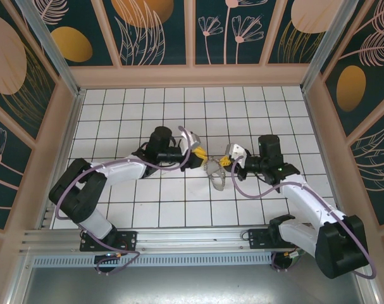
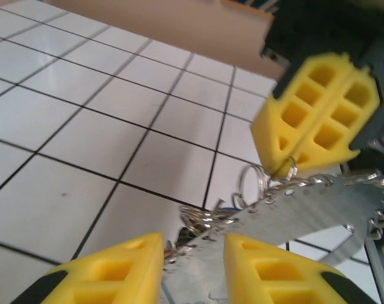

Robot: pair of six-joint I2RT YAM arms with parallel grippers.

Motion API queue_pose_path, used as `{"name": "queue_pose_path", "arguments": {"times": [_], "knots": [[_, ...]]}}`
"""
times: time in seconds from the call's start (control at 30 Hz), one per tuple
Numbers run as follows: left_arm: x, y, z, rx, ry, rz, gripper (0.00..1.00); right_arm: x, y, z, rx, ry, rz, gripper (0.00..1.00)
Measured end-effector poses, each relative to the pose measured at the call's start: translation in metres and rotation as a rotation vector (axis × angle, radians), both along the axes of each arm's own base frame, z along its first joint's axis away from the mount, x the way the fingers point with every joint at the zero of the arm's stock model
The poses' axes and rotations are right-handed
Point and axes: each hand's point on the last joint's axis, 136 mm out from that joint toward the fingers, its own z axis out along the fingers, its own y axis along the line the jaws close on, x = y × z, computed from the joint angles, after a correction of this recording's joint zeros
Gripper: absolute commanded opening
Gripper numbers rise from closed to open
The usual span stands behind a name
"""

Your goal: Put the keys on the keyring

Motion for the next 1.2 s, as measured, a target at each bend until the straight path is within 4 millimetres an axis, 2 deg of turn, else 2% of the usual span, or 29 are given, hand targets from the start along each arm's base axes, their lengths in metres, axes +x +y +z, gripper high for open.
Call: {"name": "queue_pose_path", "arguments": {"times": [0.07,0.17,0.33,0.43,0.6,0.7,0.8,0.97,1.2], "knots": [[0.003,0.008,0.004,-0.036,0.018,0.032,0.29,-0.002,0.002,-0.004,0.045,0.015,-0.007,0.00],[-0.003,0.009,0.015,-0.086,0.011,0.009,0.27,-0.005,0.004,-0.006,0.103,0.041,-0.012,0.00],[-0.011,0.009,0.028,-0.116,-0.037,-0.028,0.27,-0.002,0.006,0.003,0.144,0.044,-0.024,0.00],[-0.009,0.007,0.033,-0.117,-0.061,-0.027,0.26,0.009,0.006,0.009,0.122,0.023,-0.076,0.00],[0.002,0.002,0.041,-0.119,-0.106,0.036,0.29,0.042,0.000,0.021,0.087,-0.025,-0.257,0.00],[0.007,0.001,0.041,-0.113,-0.111,0.079,0.30,0.054,-0.001,0.014,0.053,-0.013,-0.326,0.00],[0.012,0.002,0.040,-0.109,-0.107,0.109,0.33,0.054,0.007,-0.007,0.006,0.044,-0.346,0.00],[0.006,0.003,0.025,-0.087,-0.065,0.138,0.36,0.040,0.031,-0.011,0.027,0.086,-0.304,0.00],[-0.015,0.016,-0.013,-0.015,0.011,0.167,0.38,0.022,0.036,-0.014,0.068,0.159,-0.261,0.00]]}}
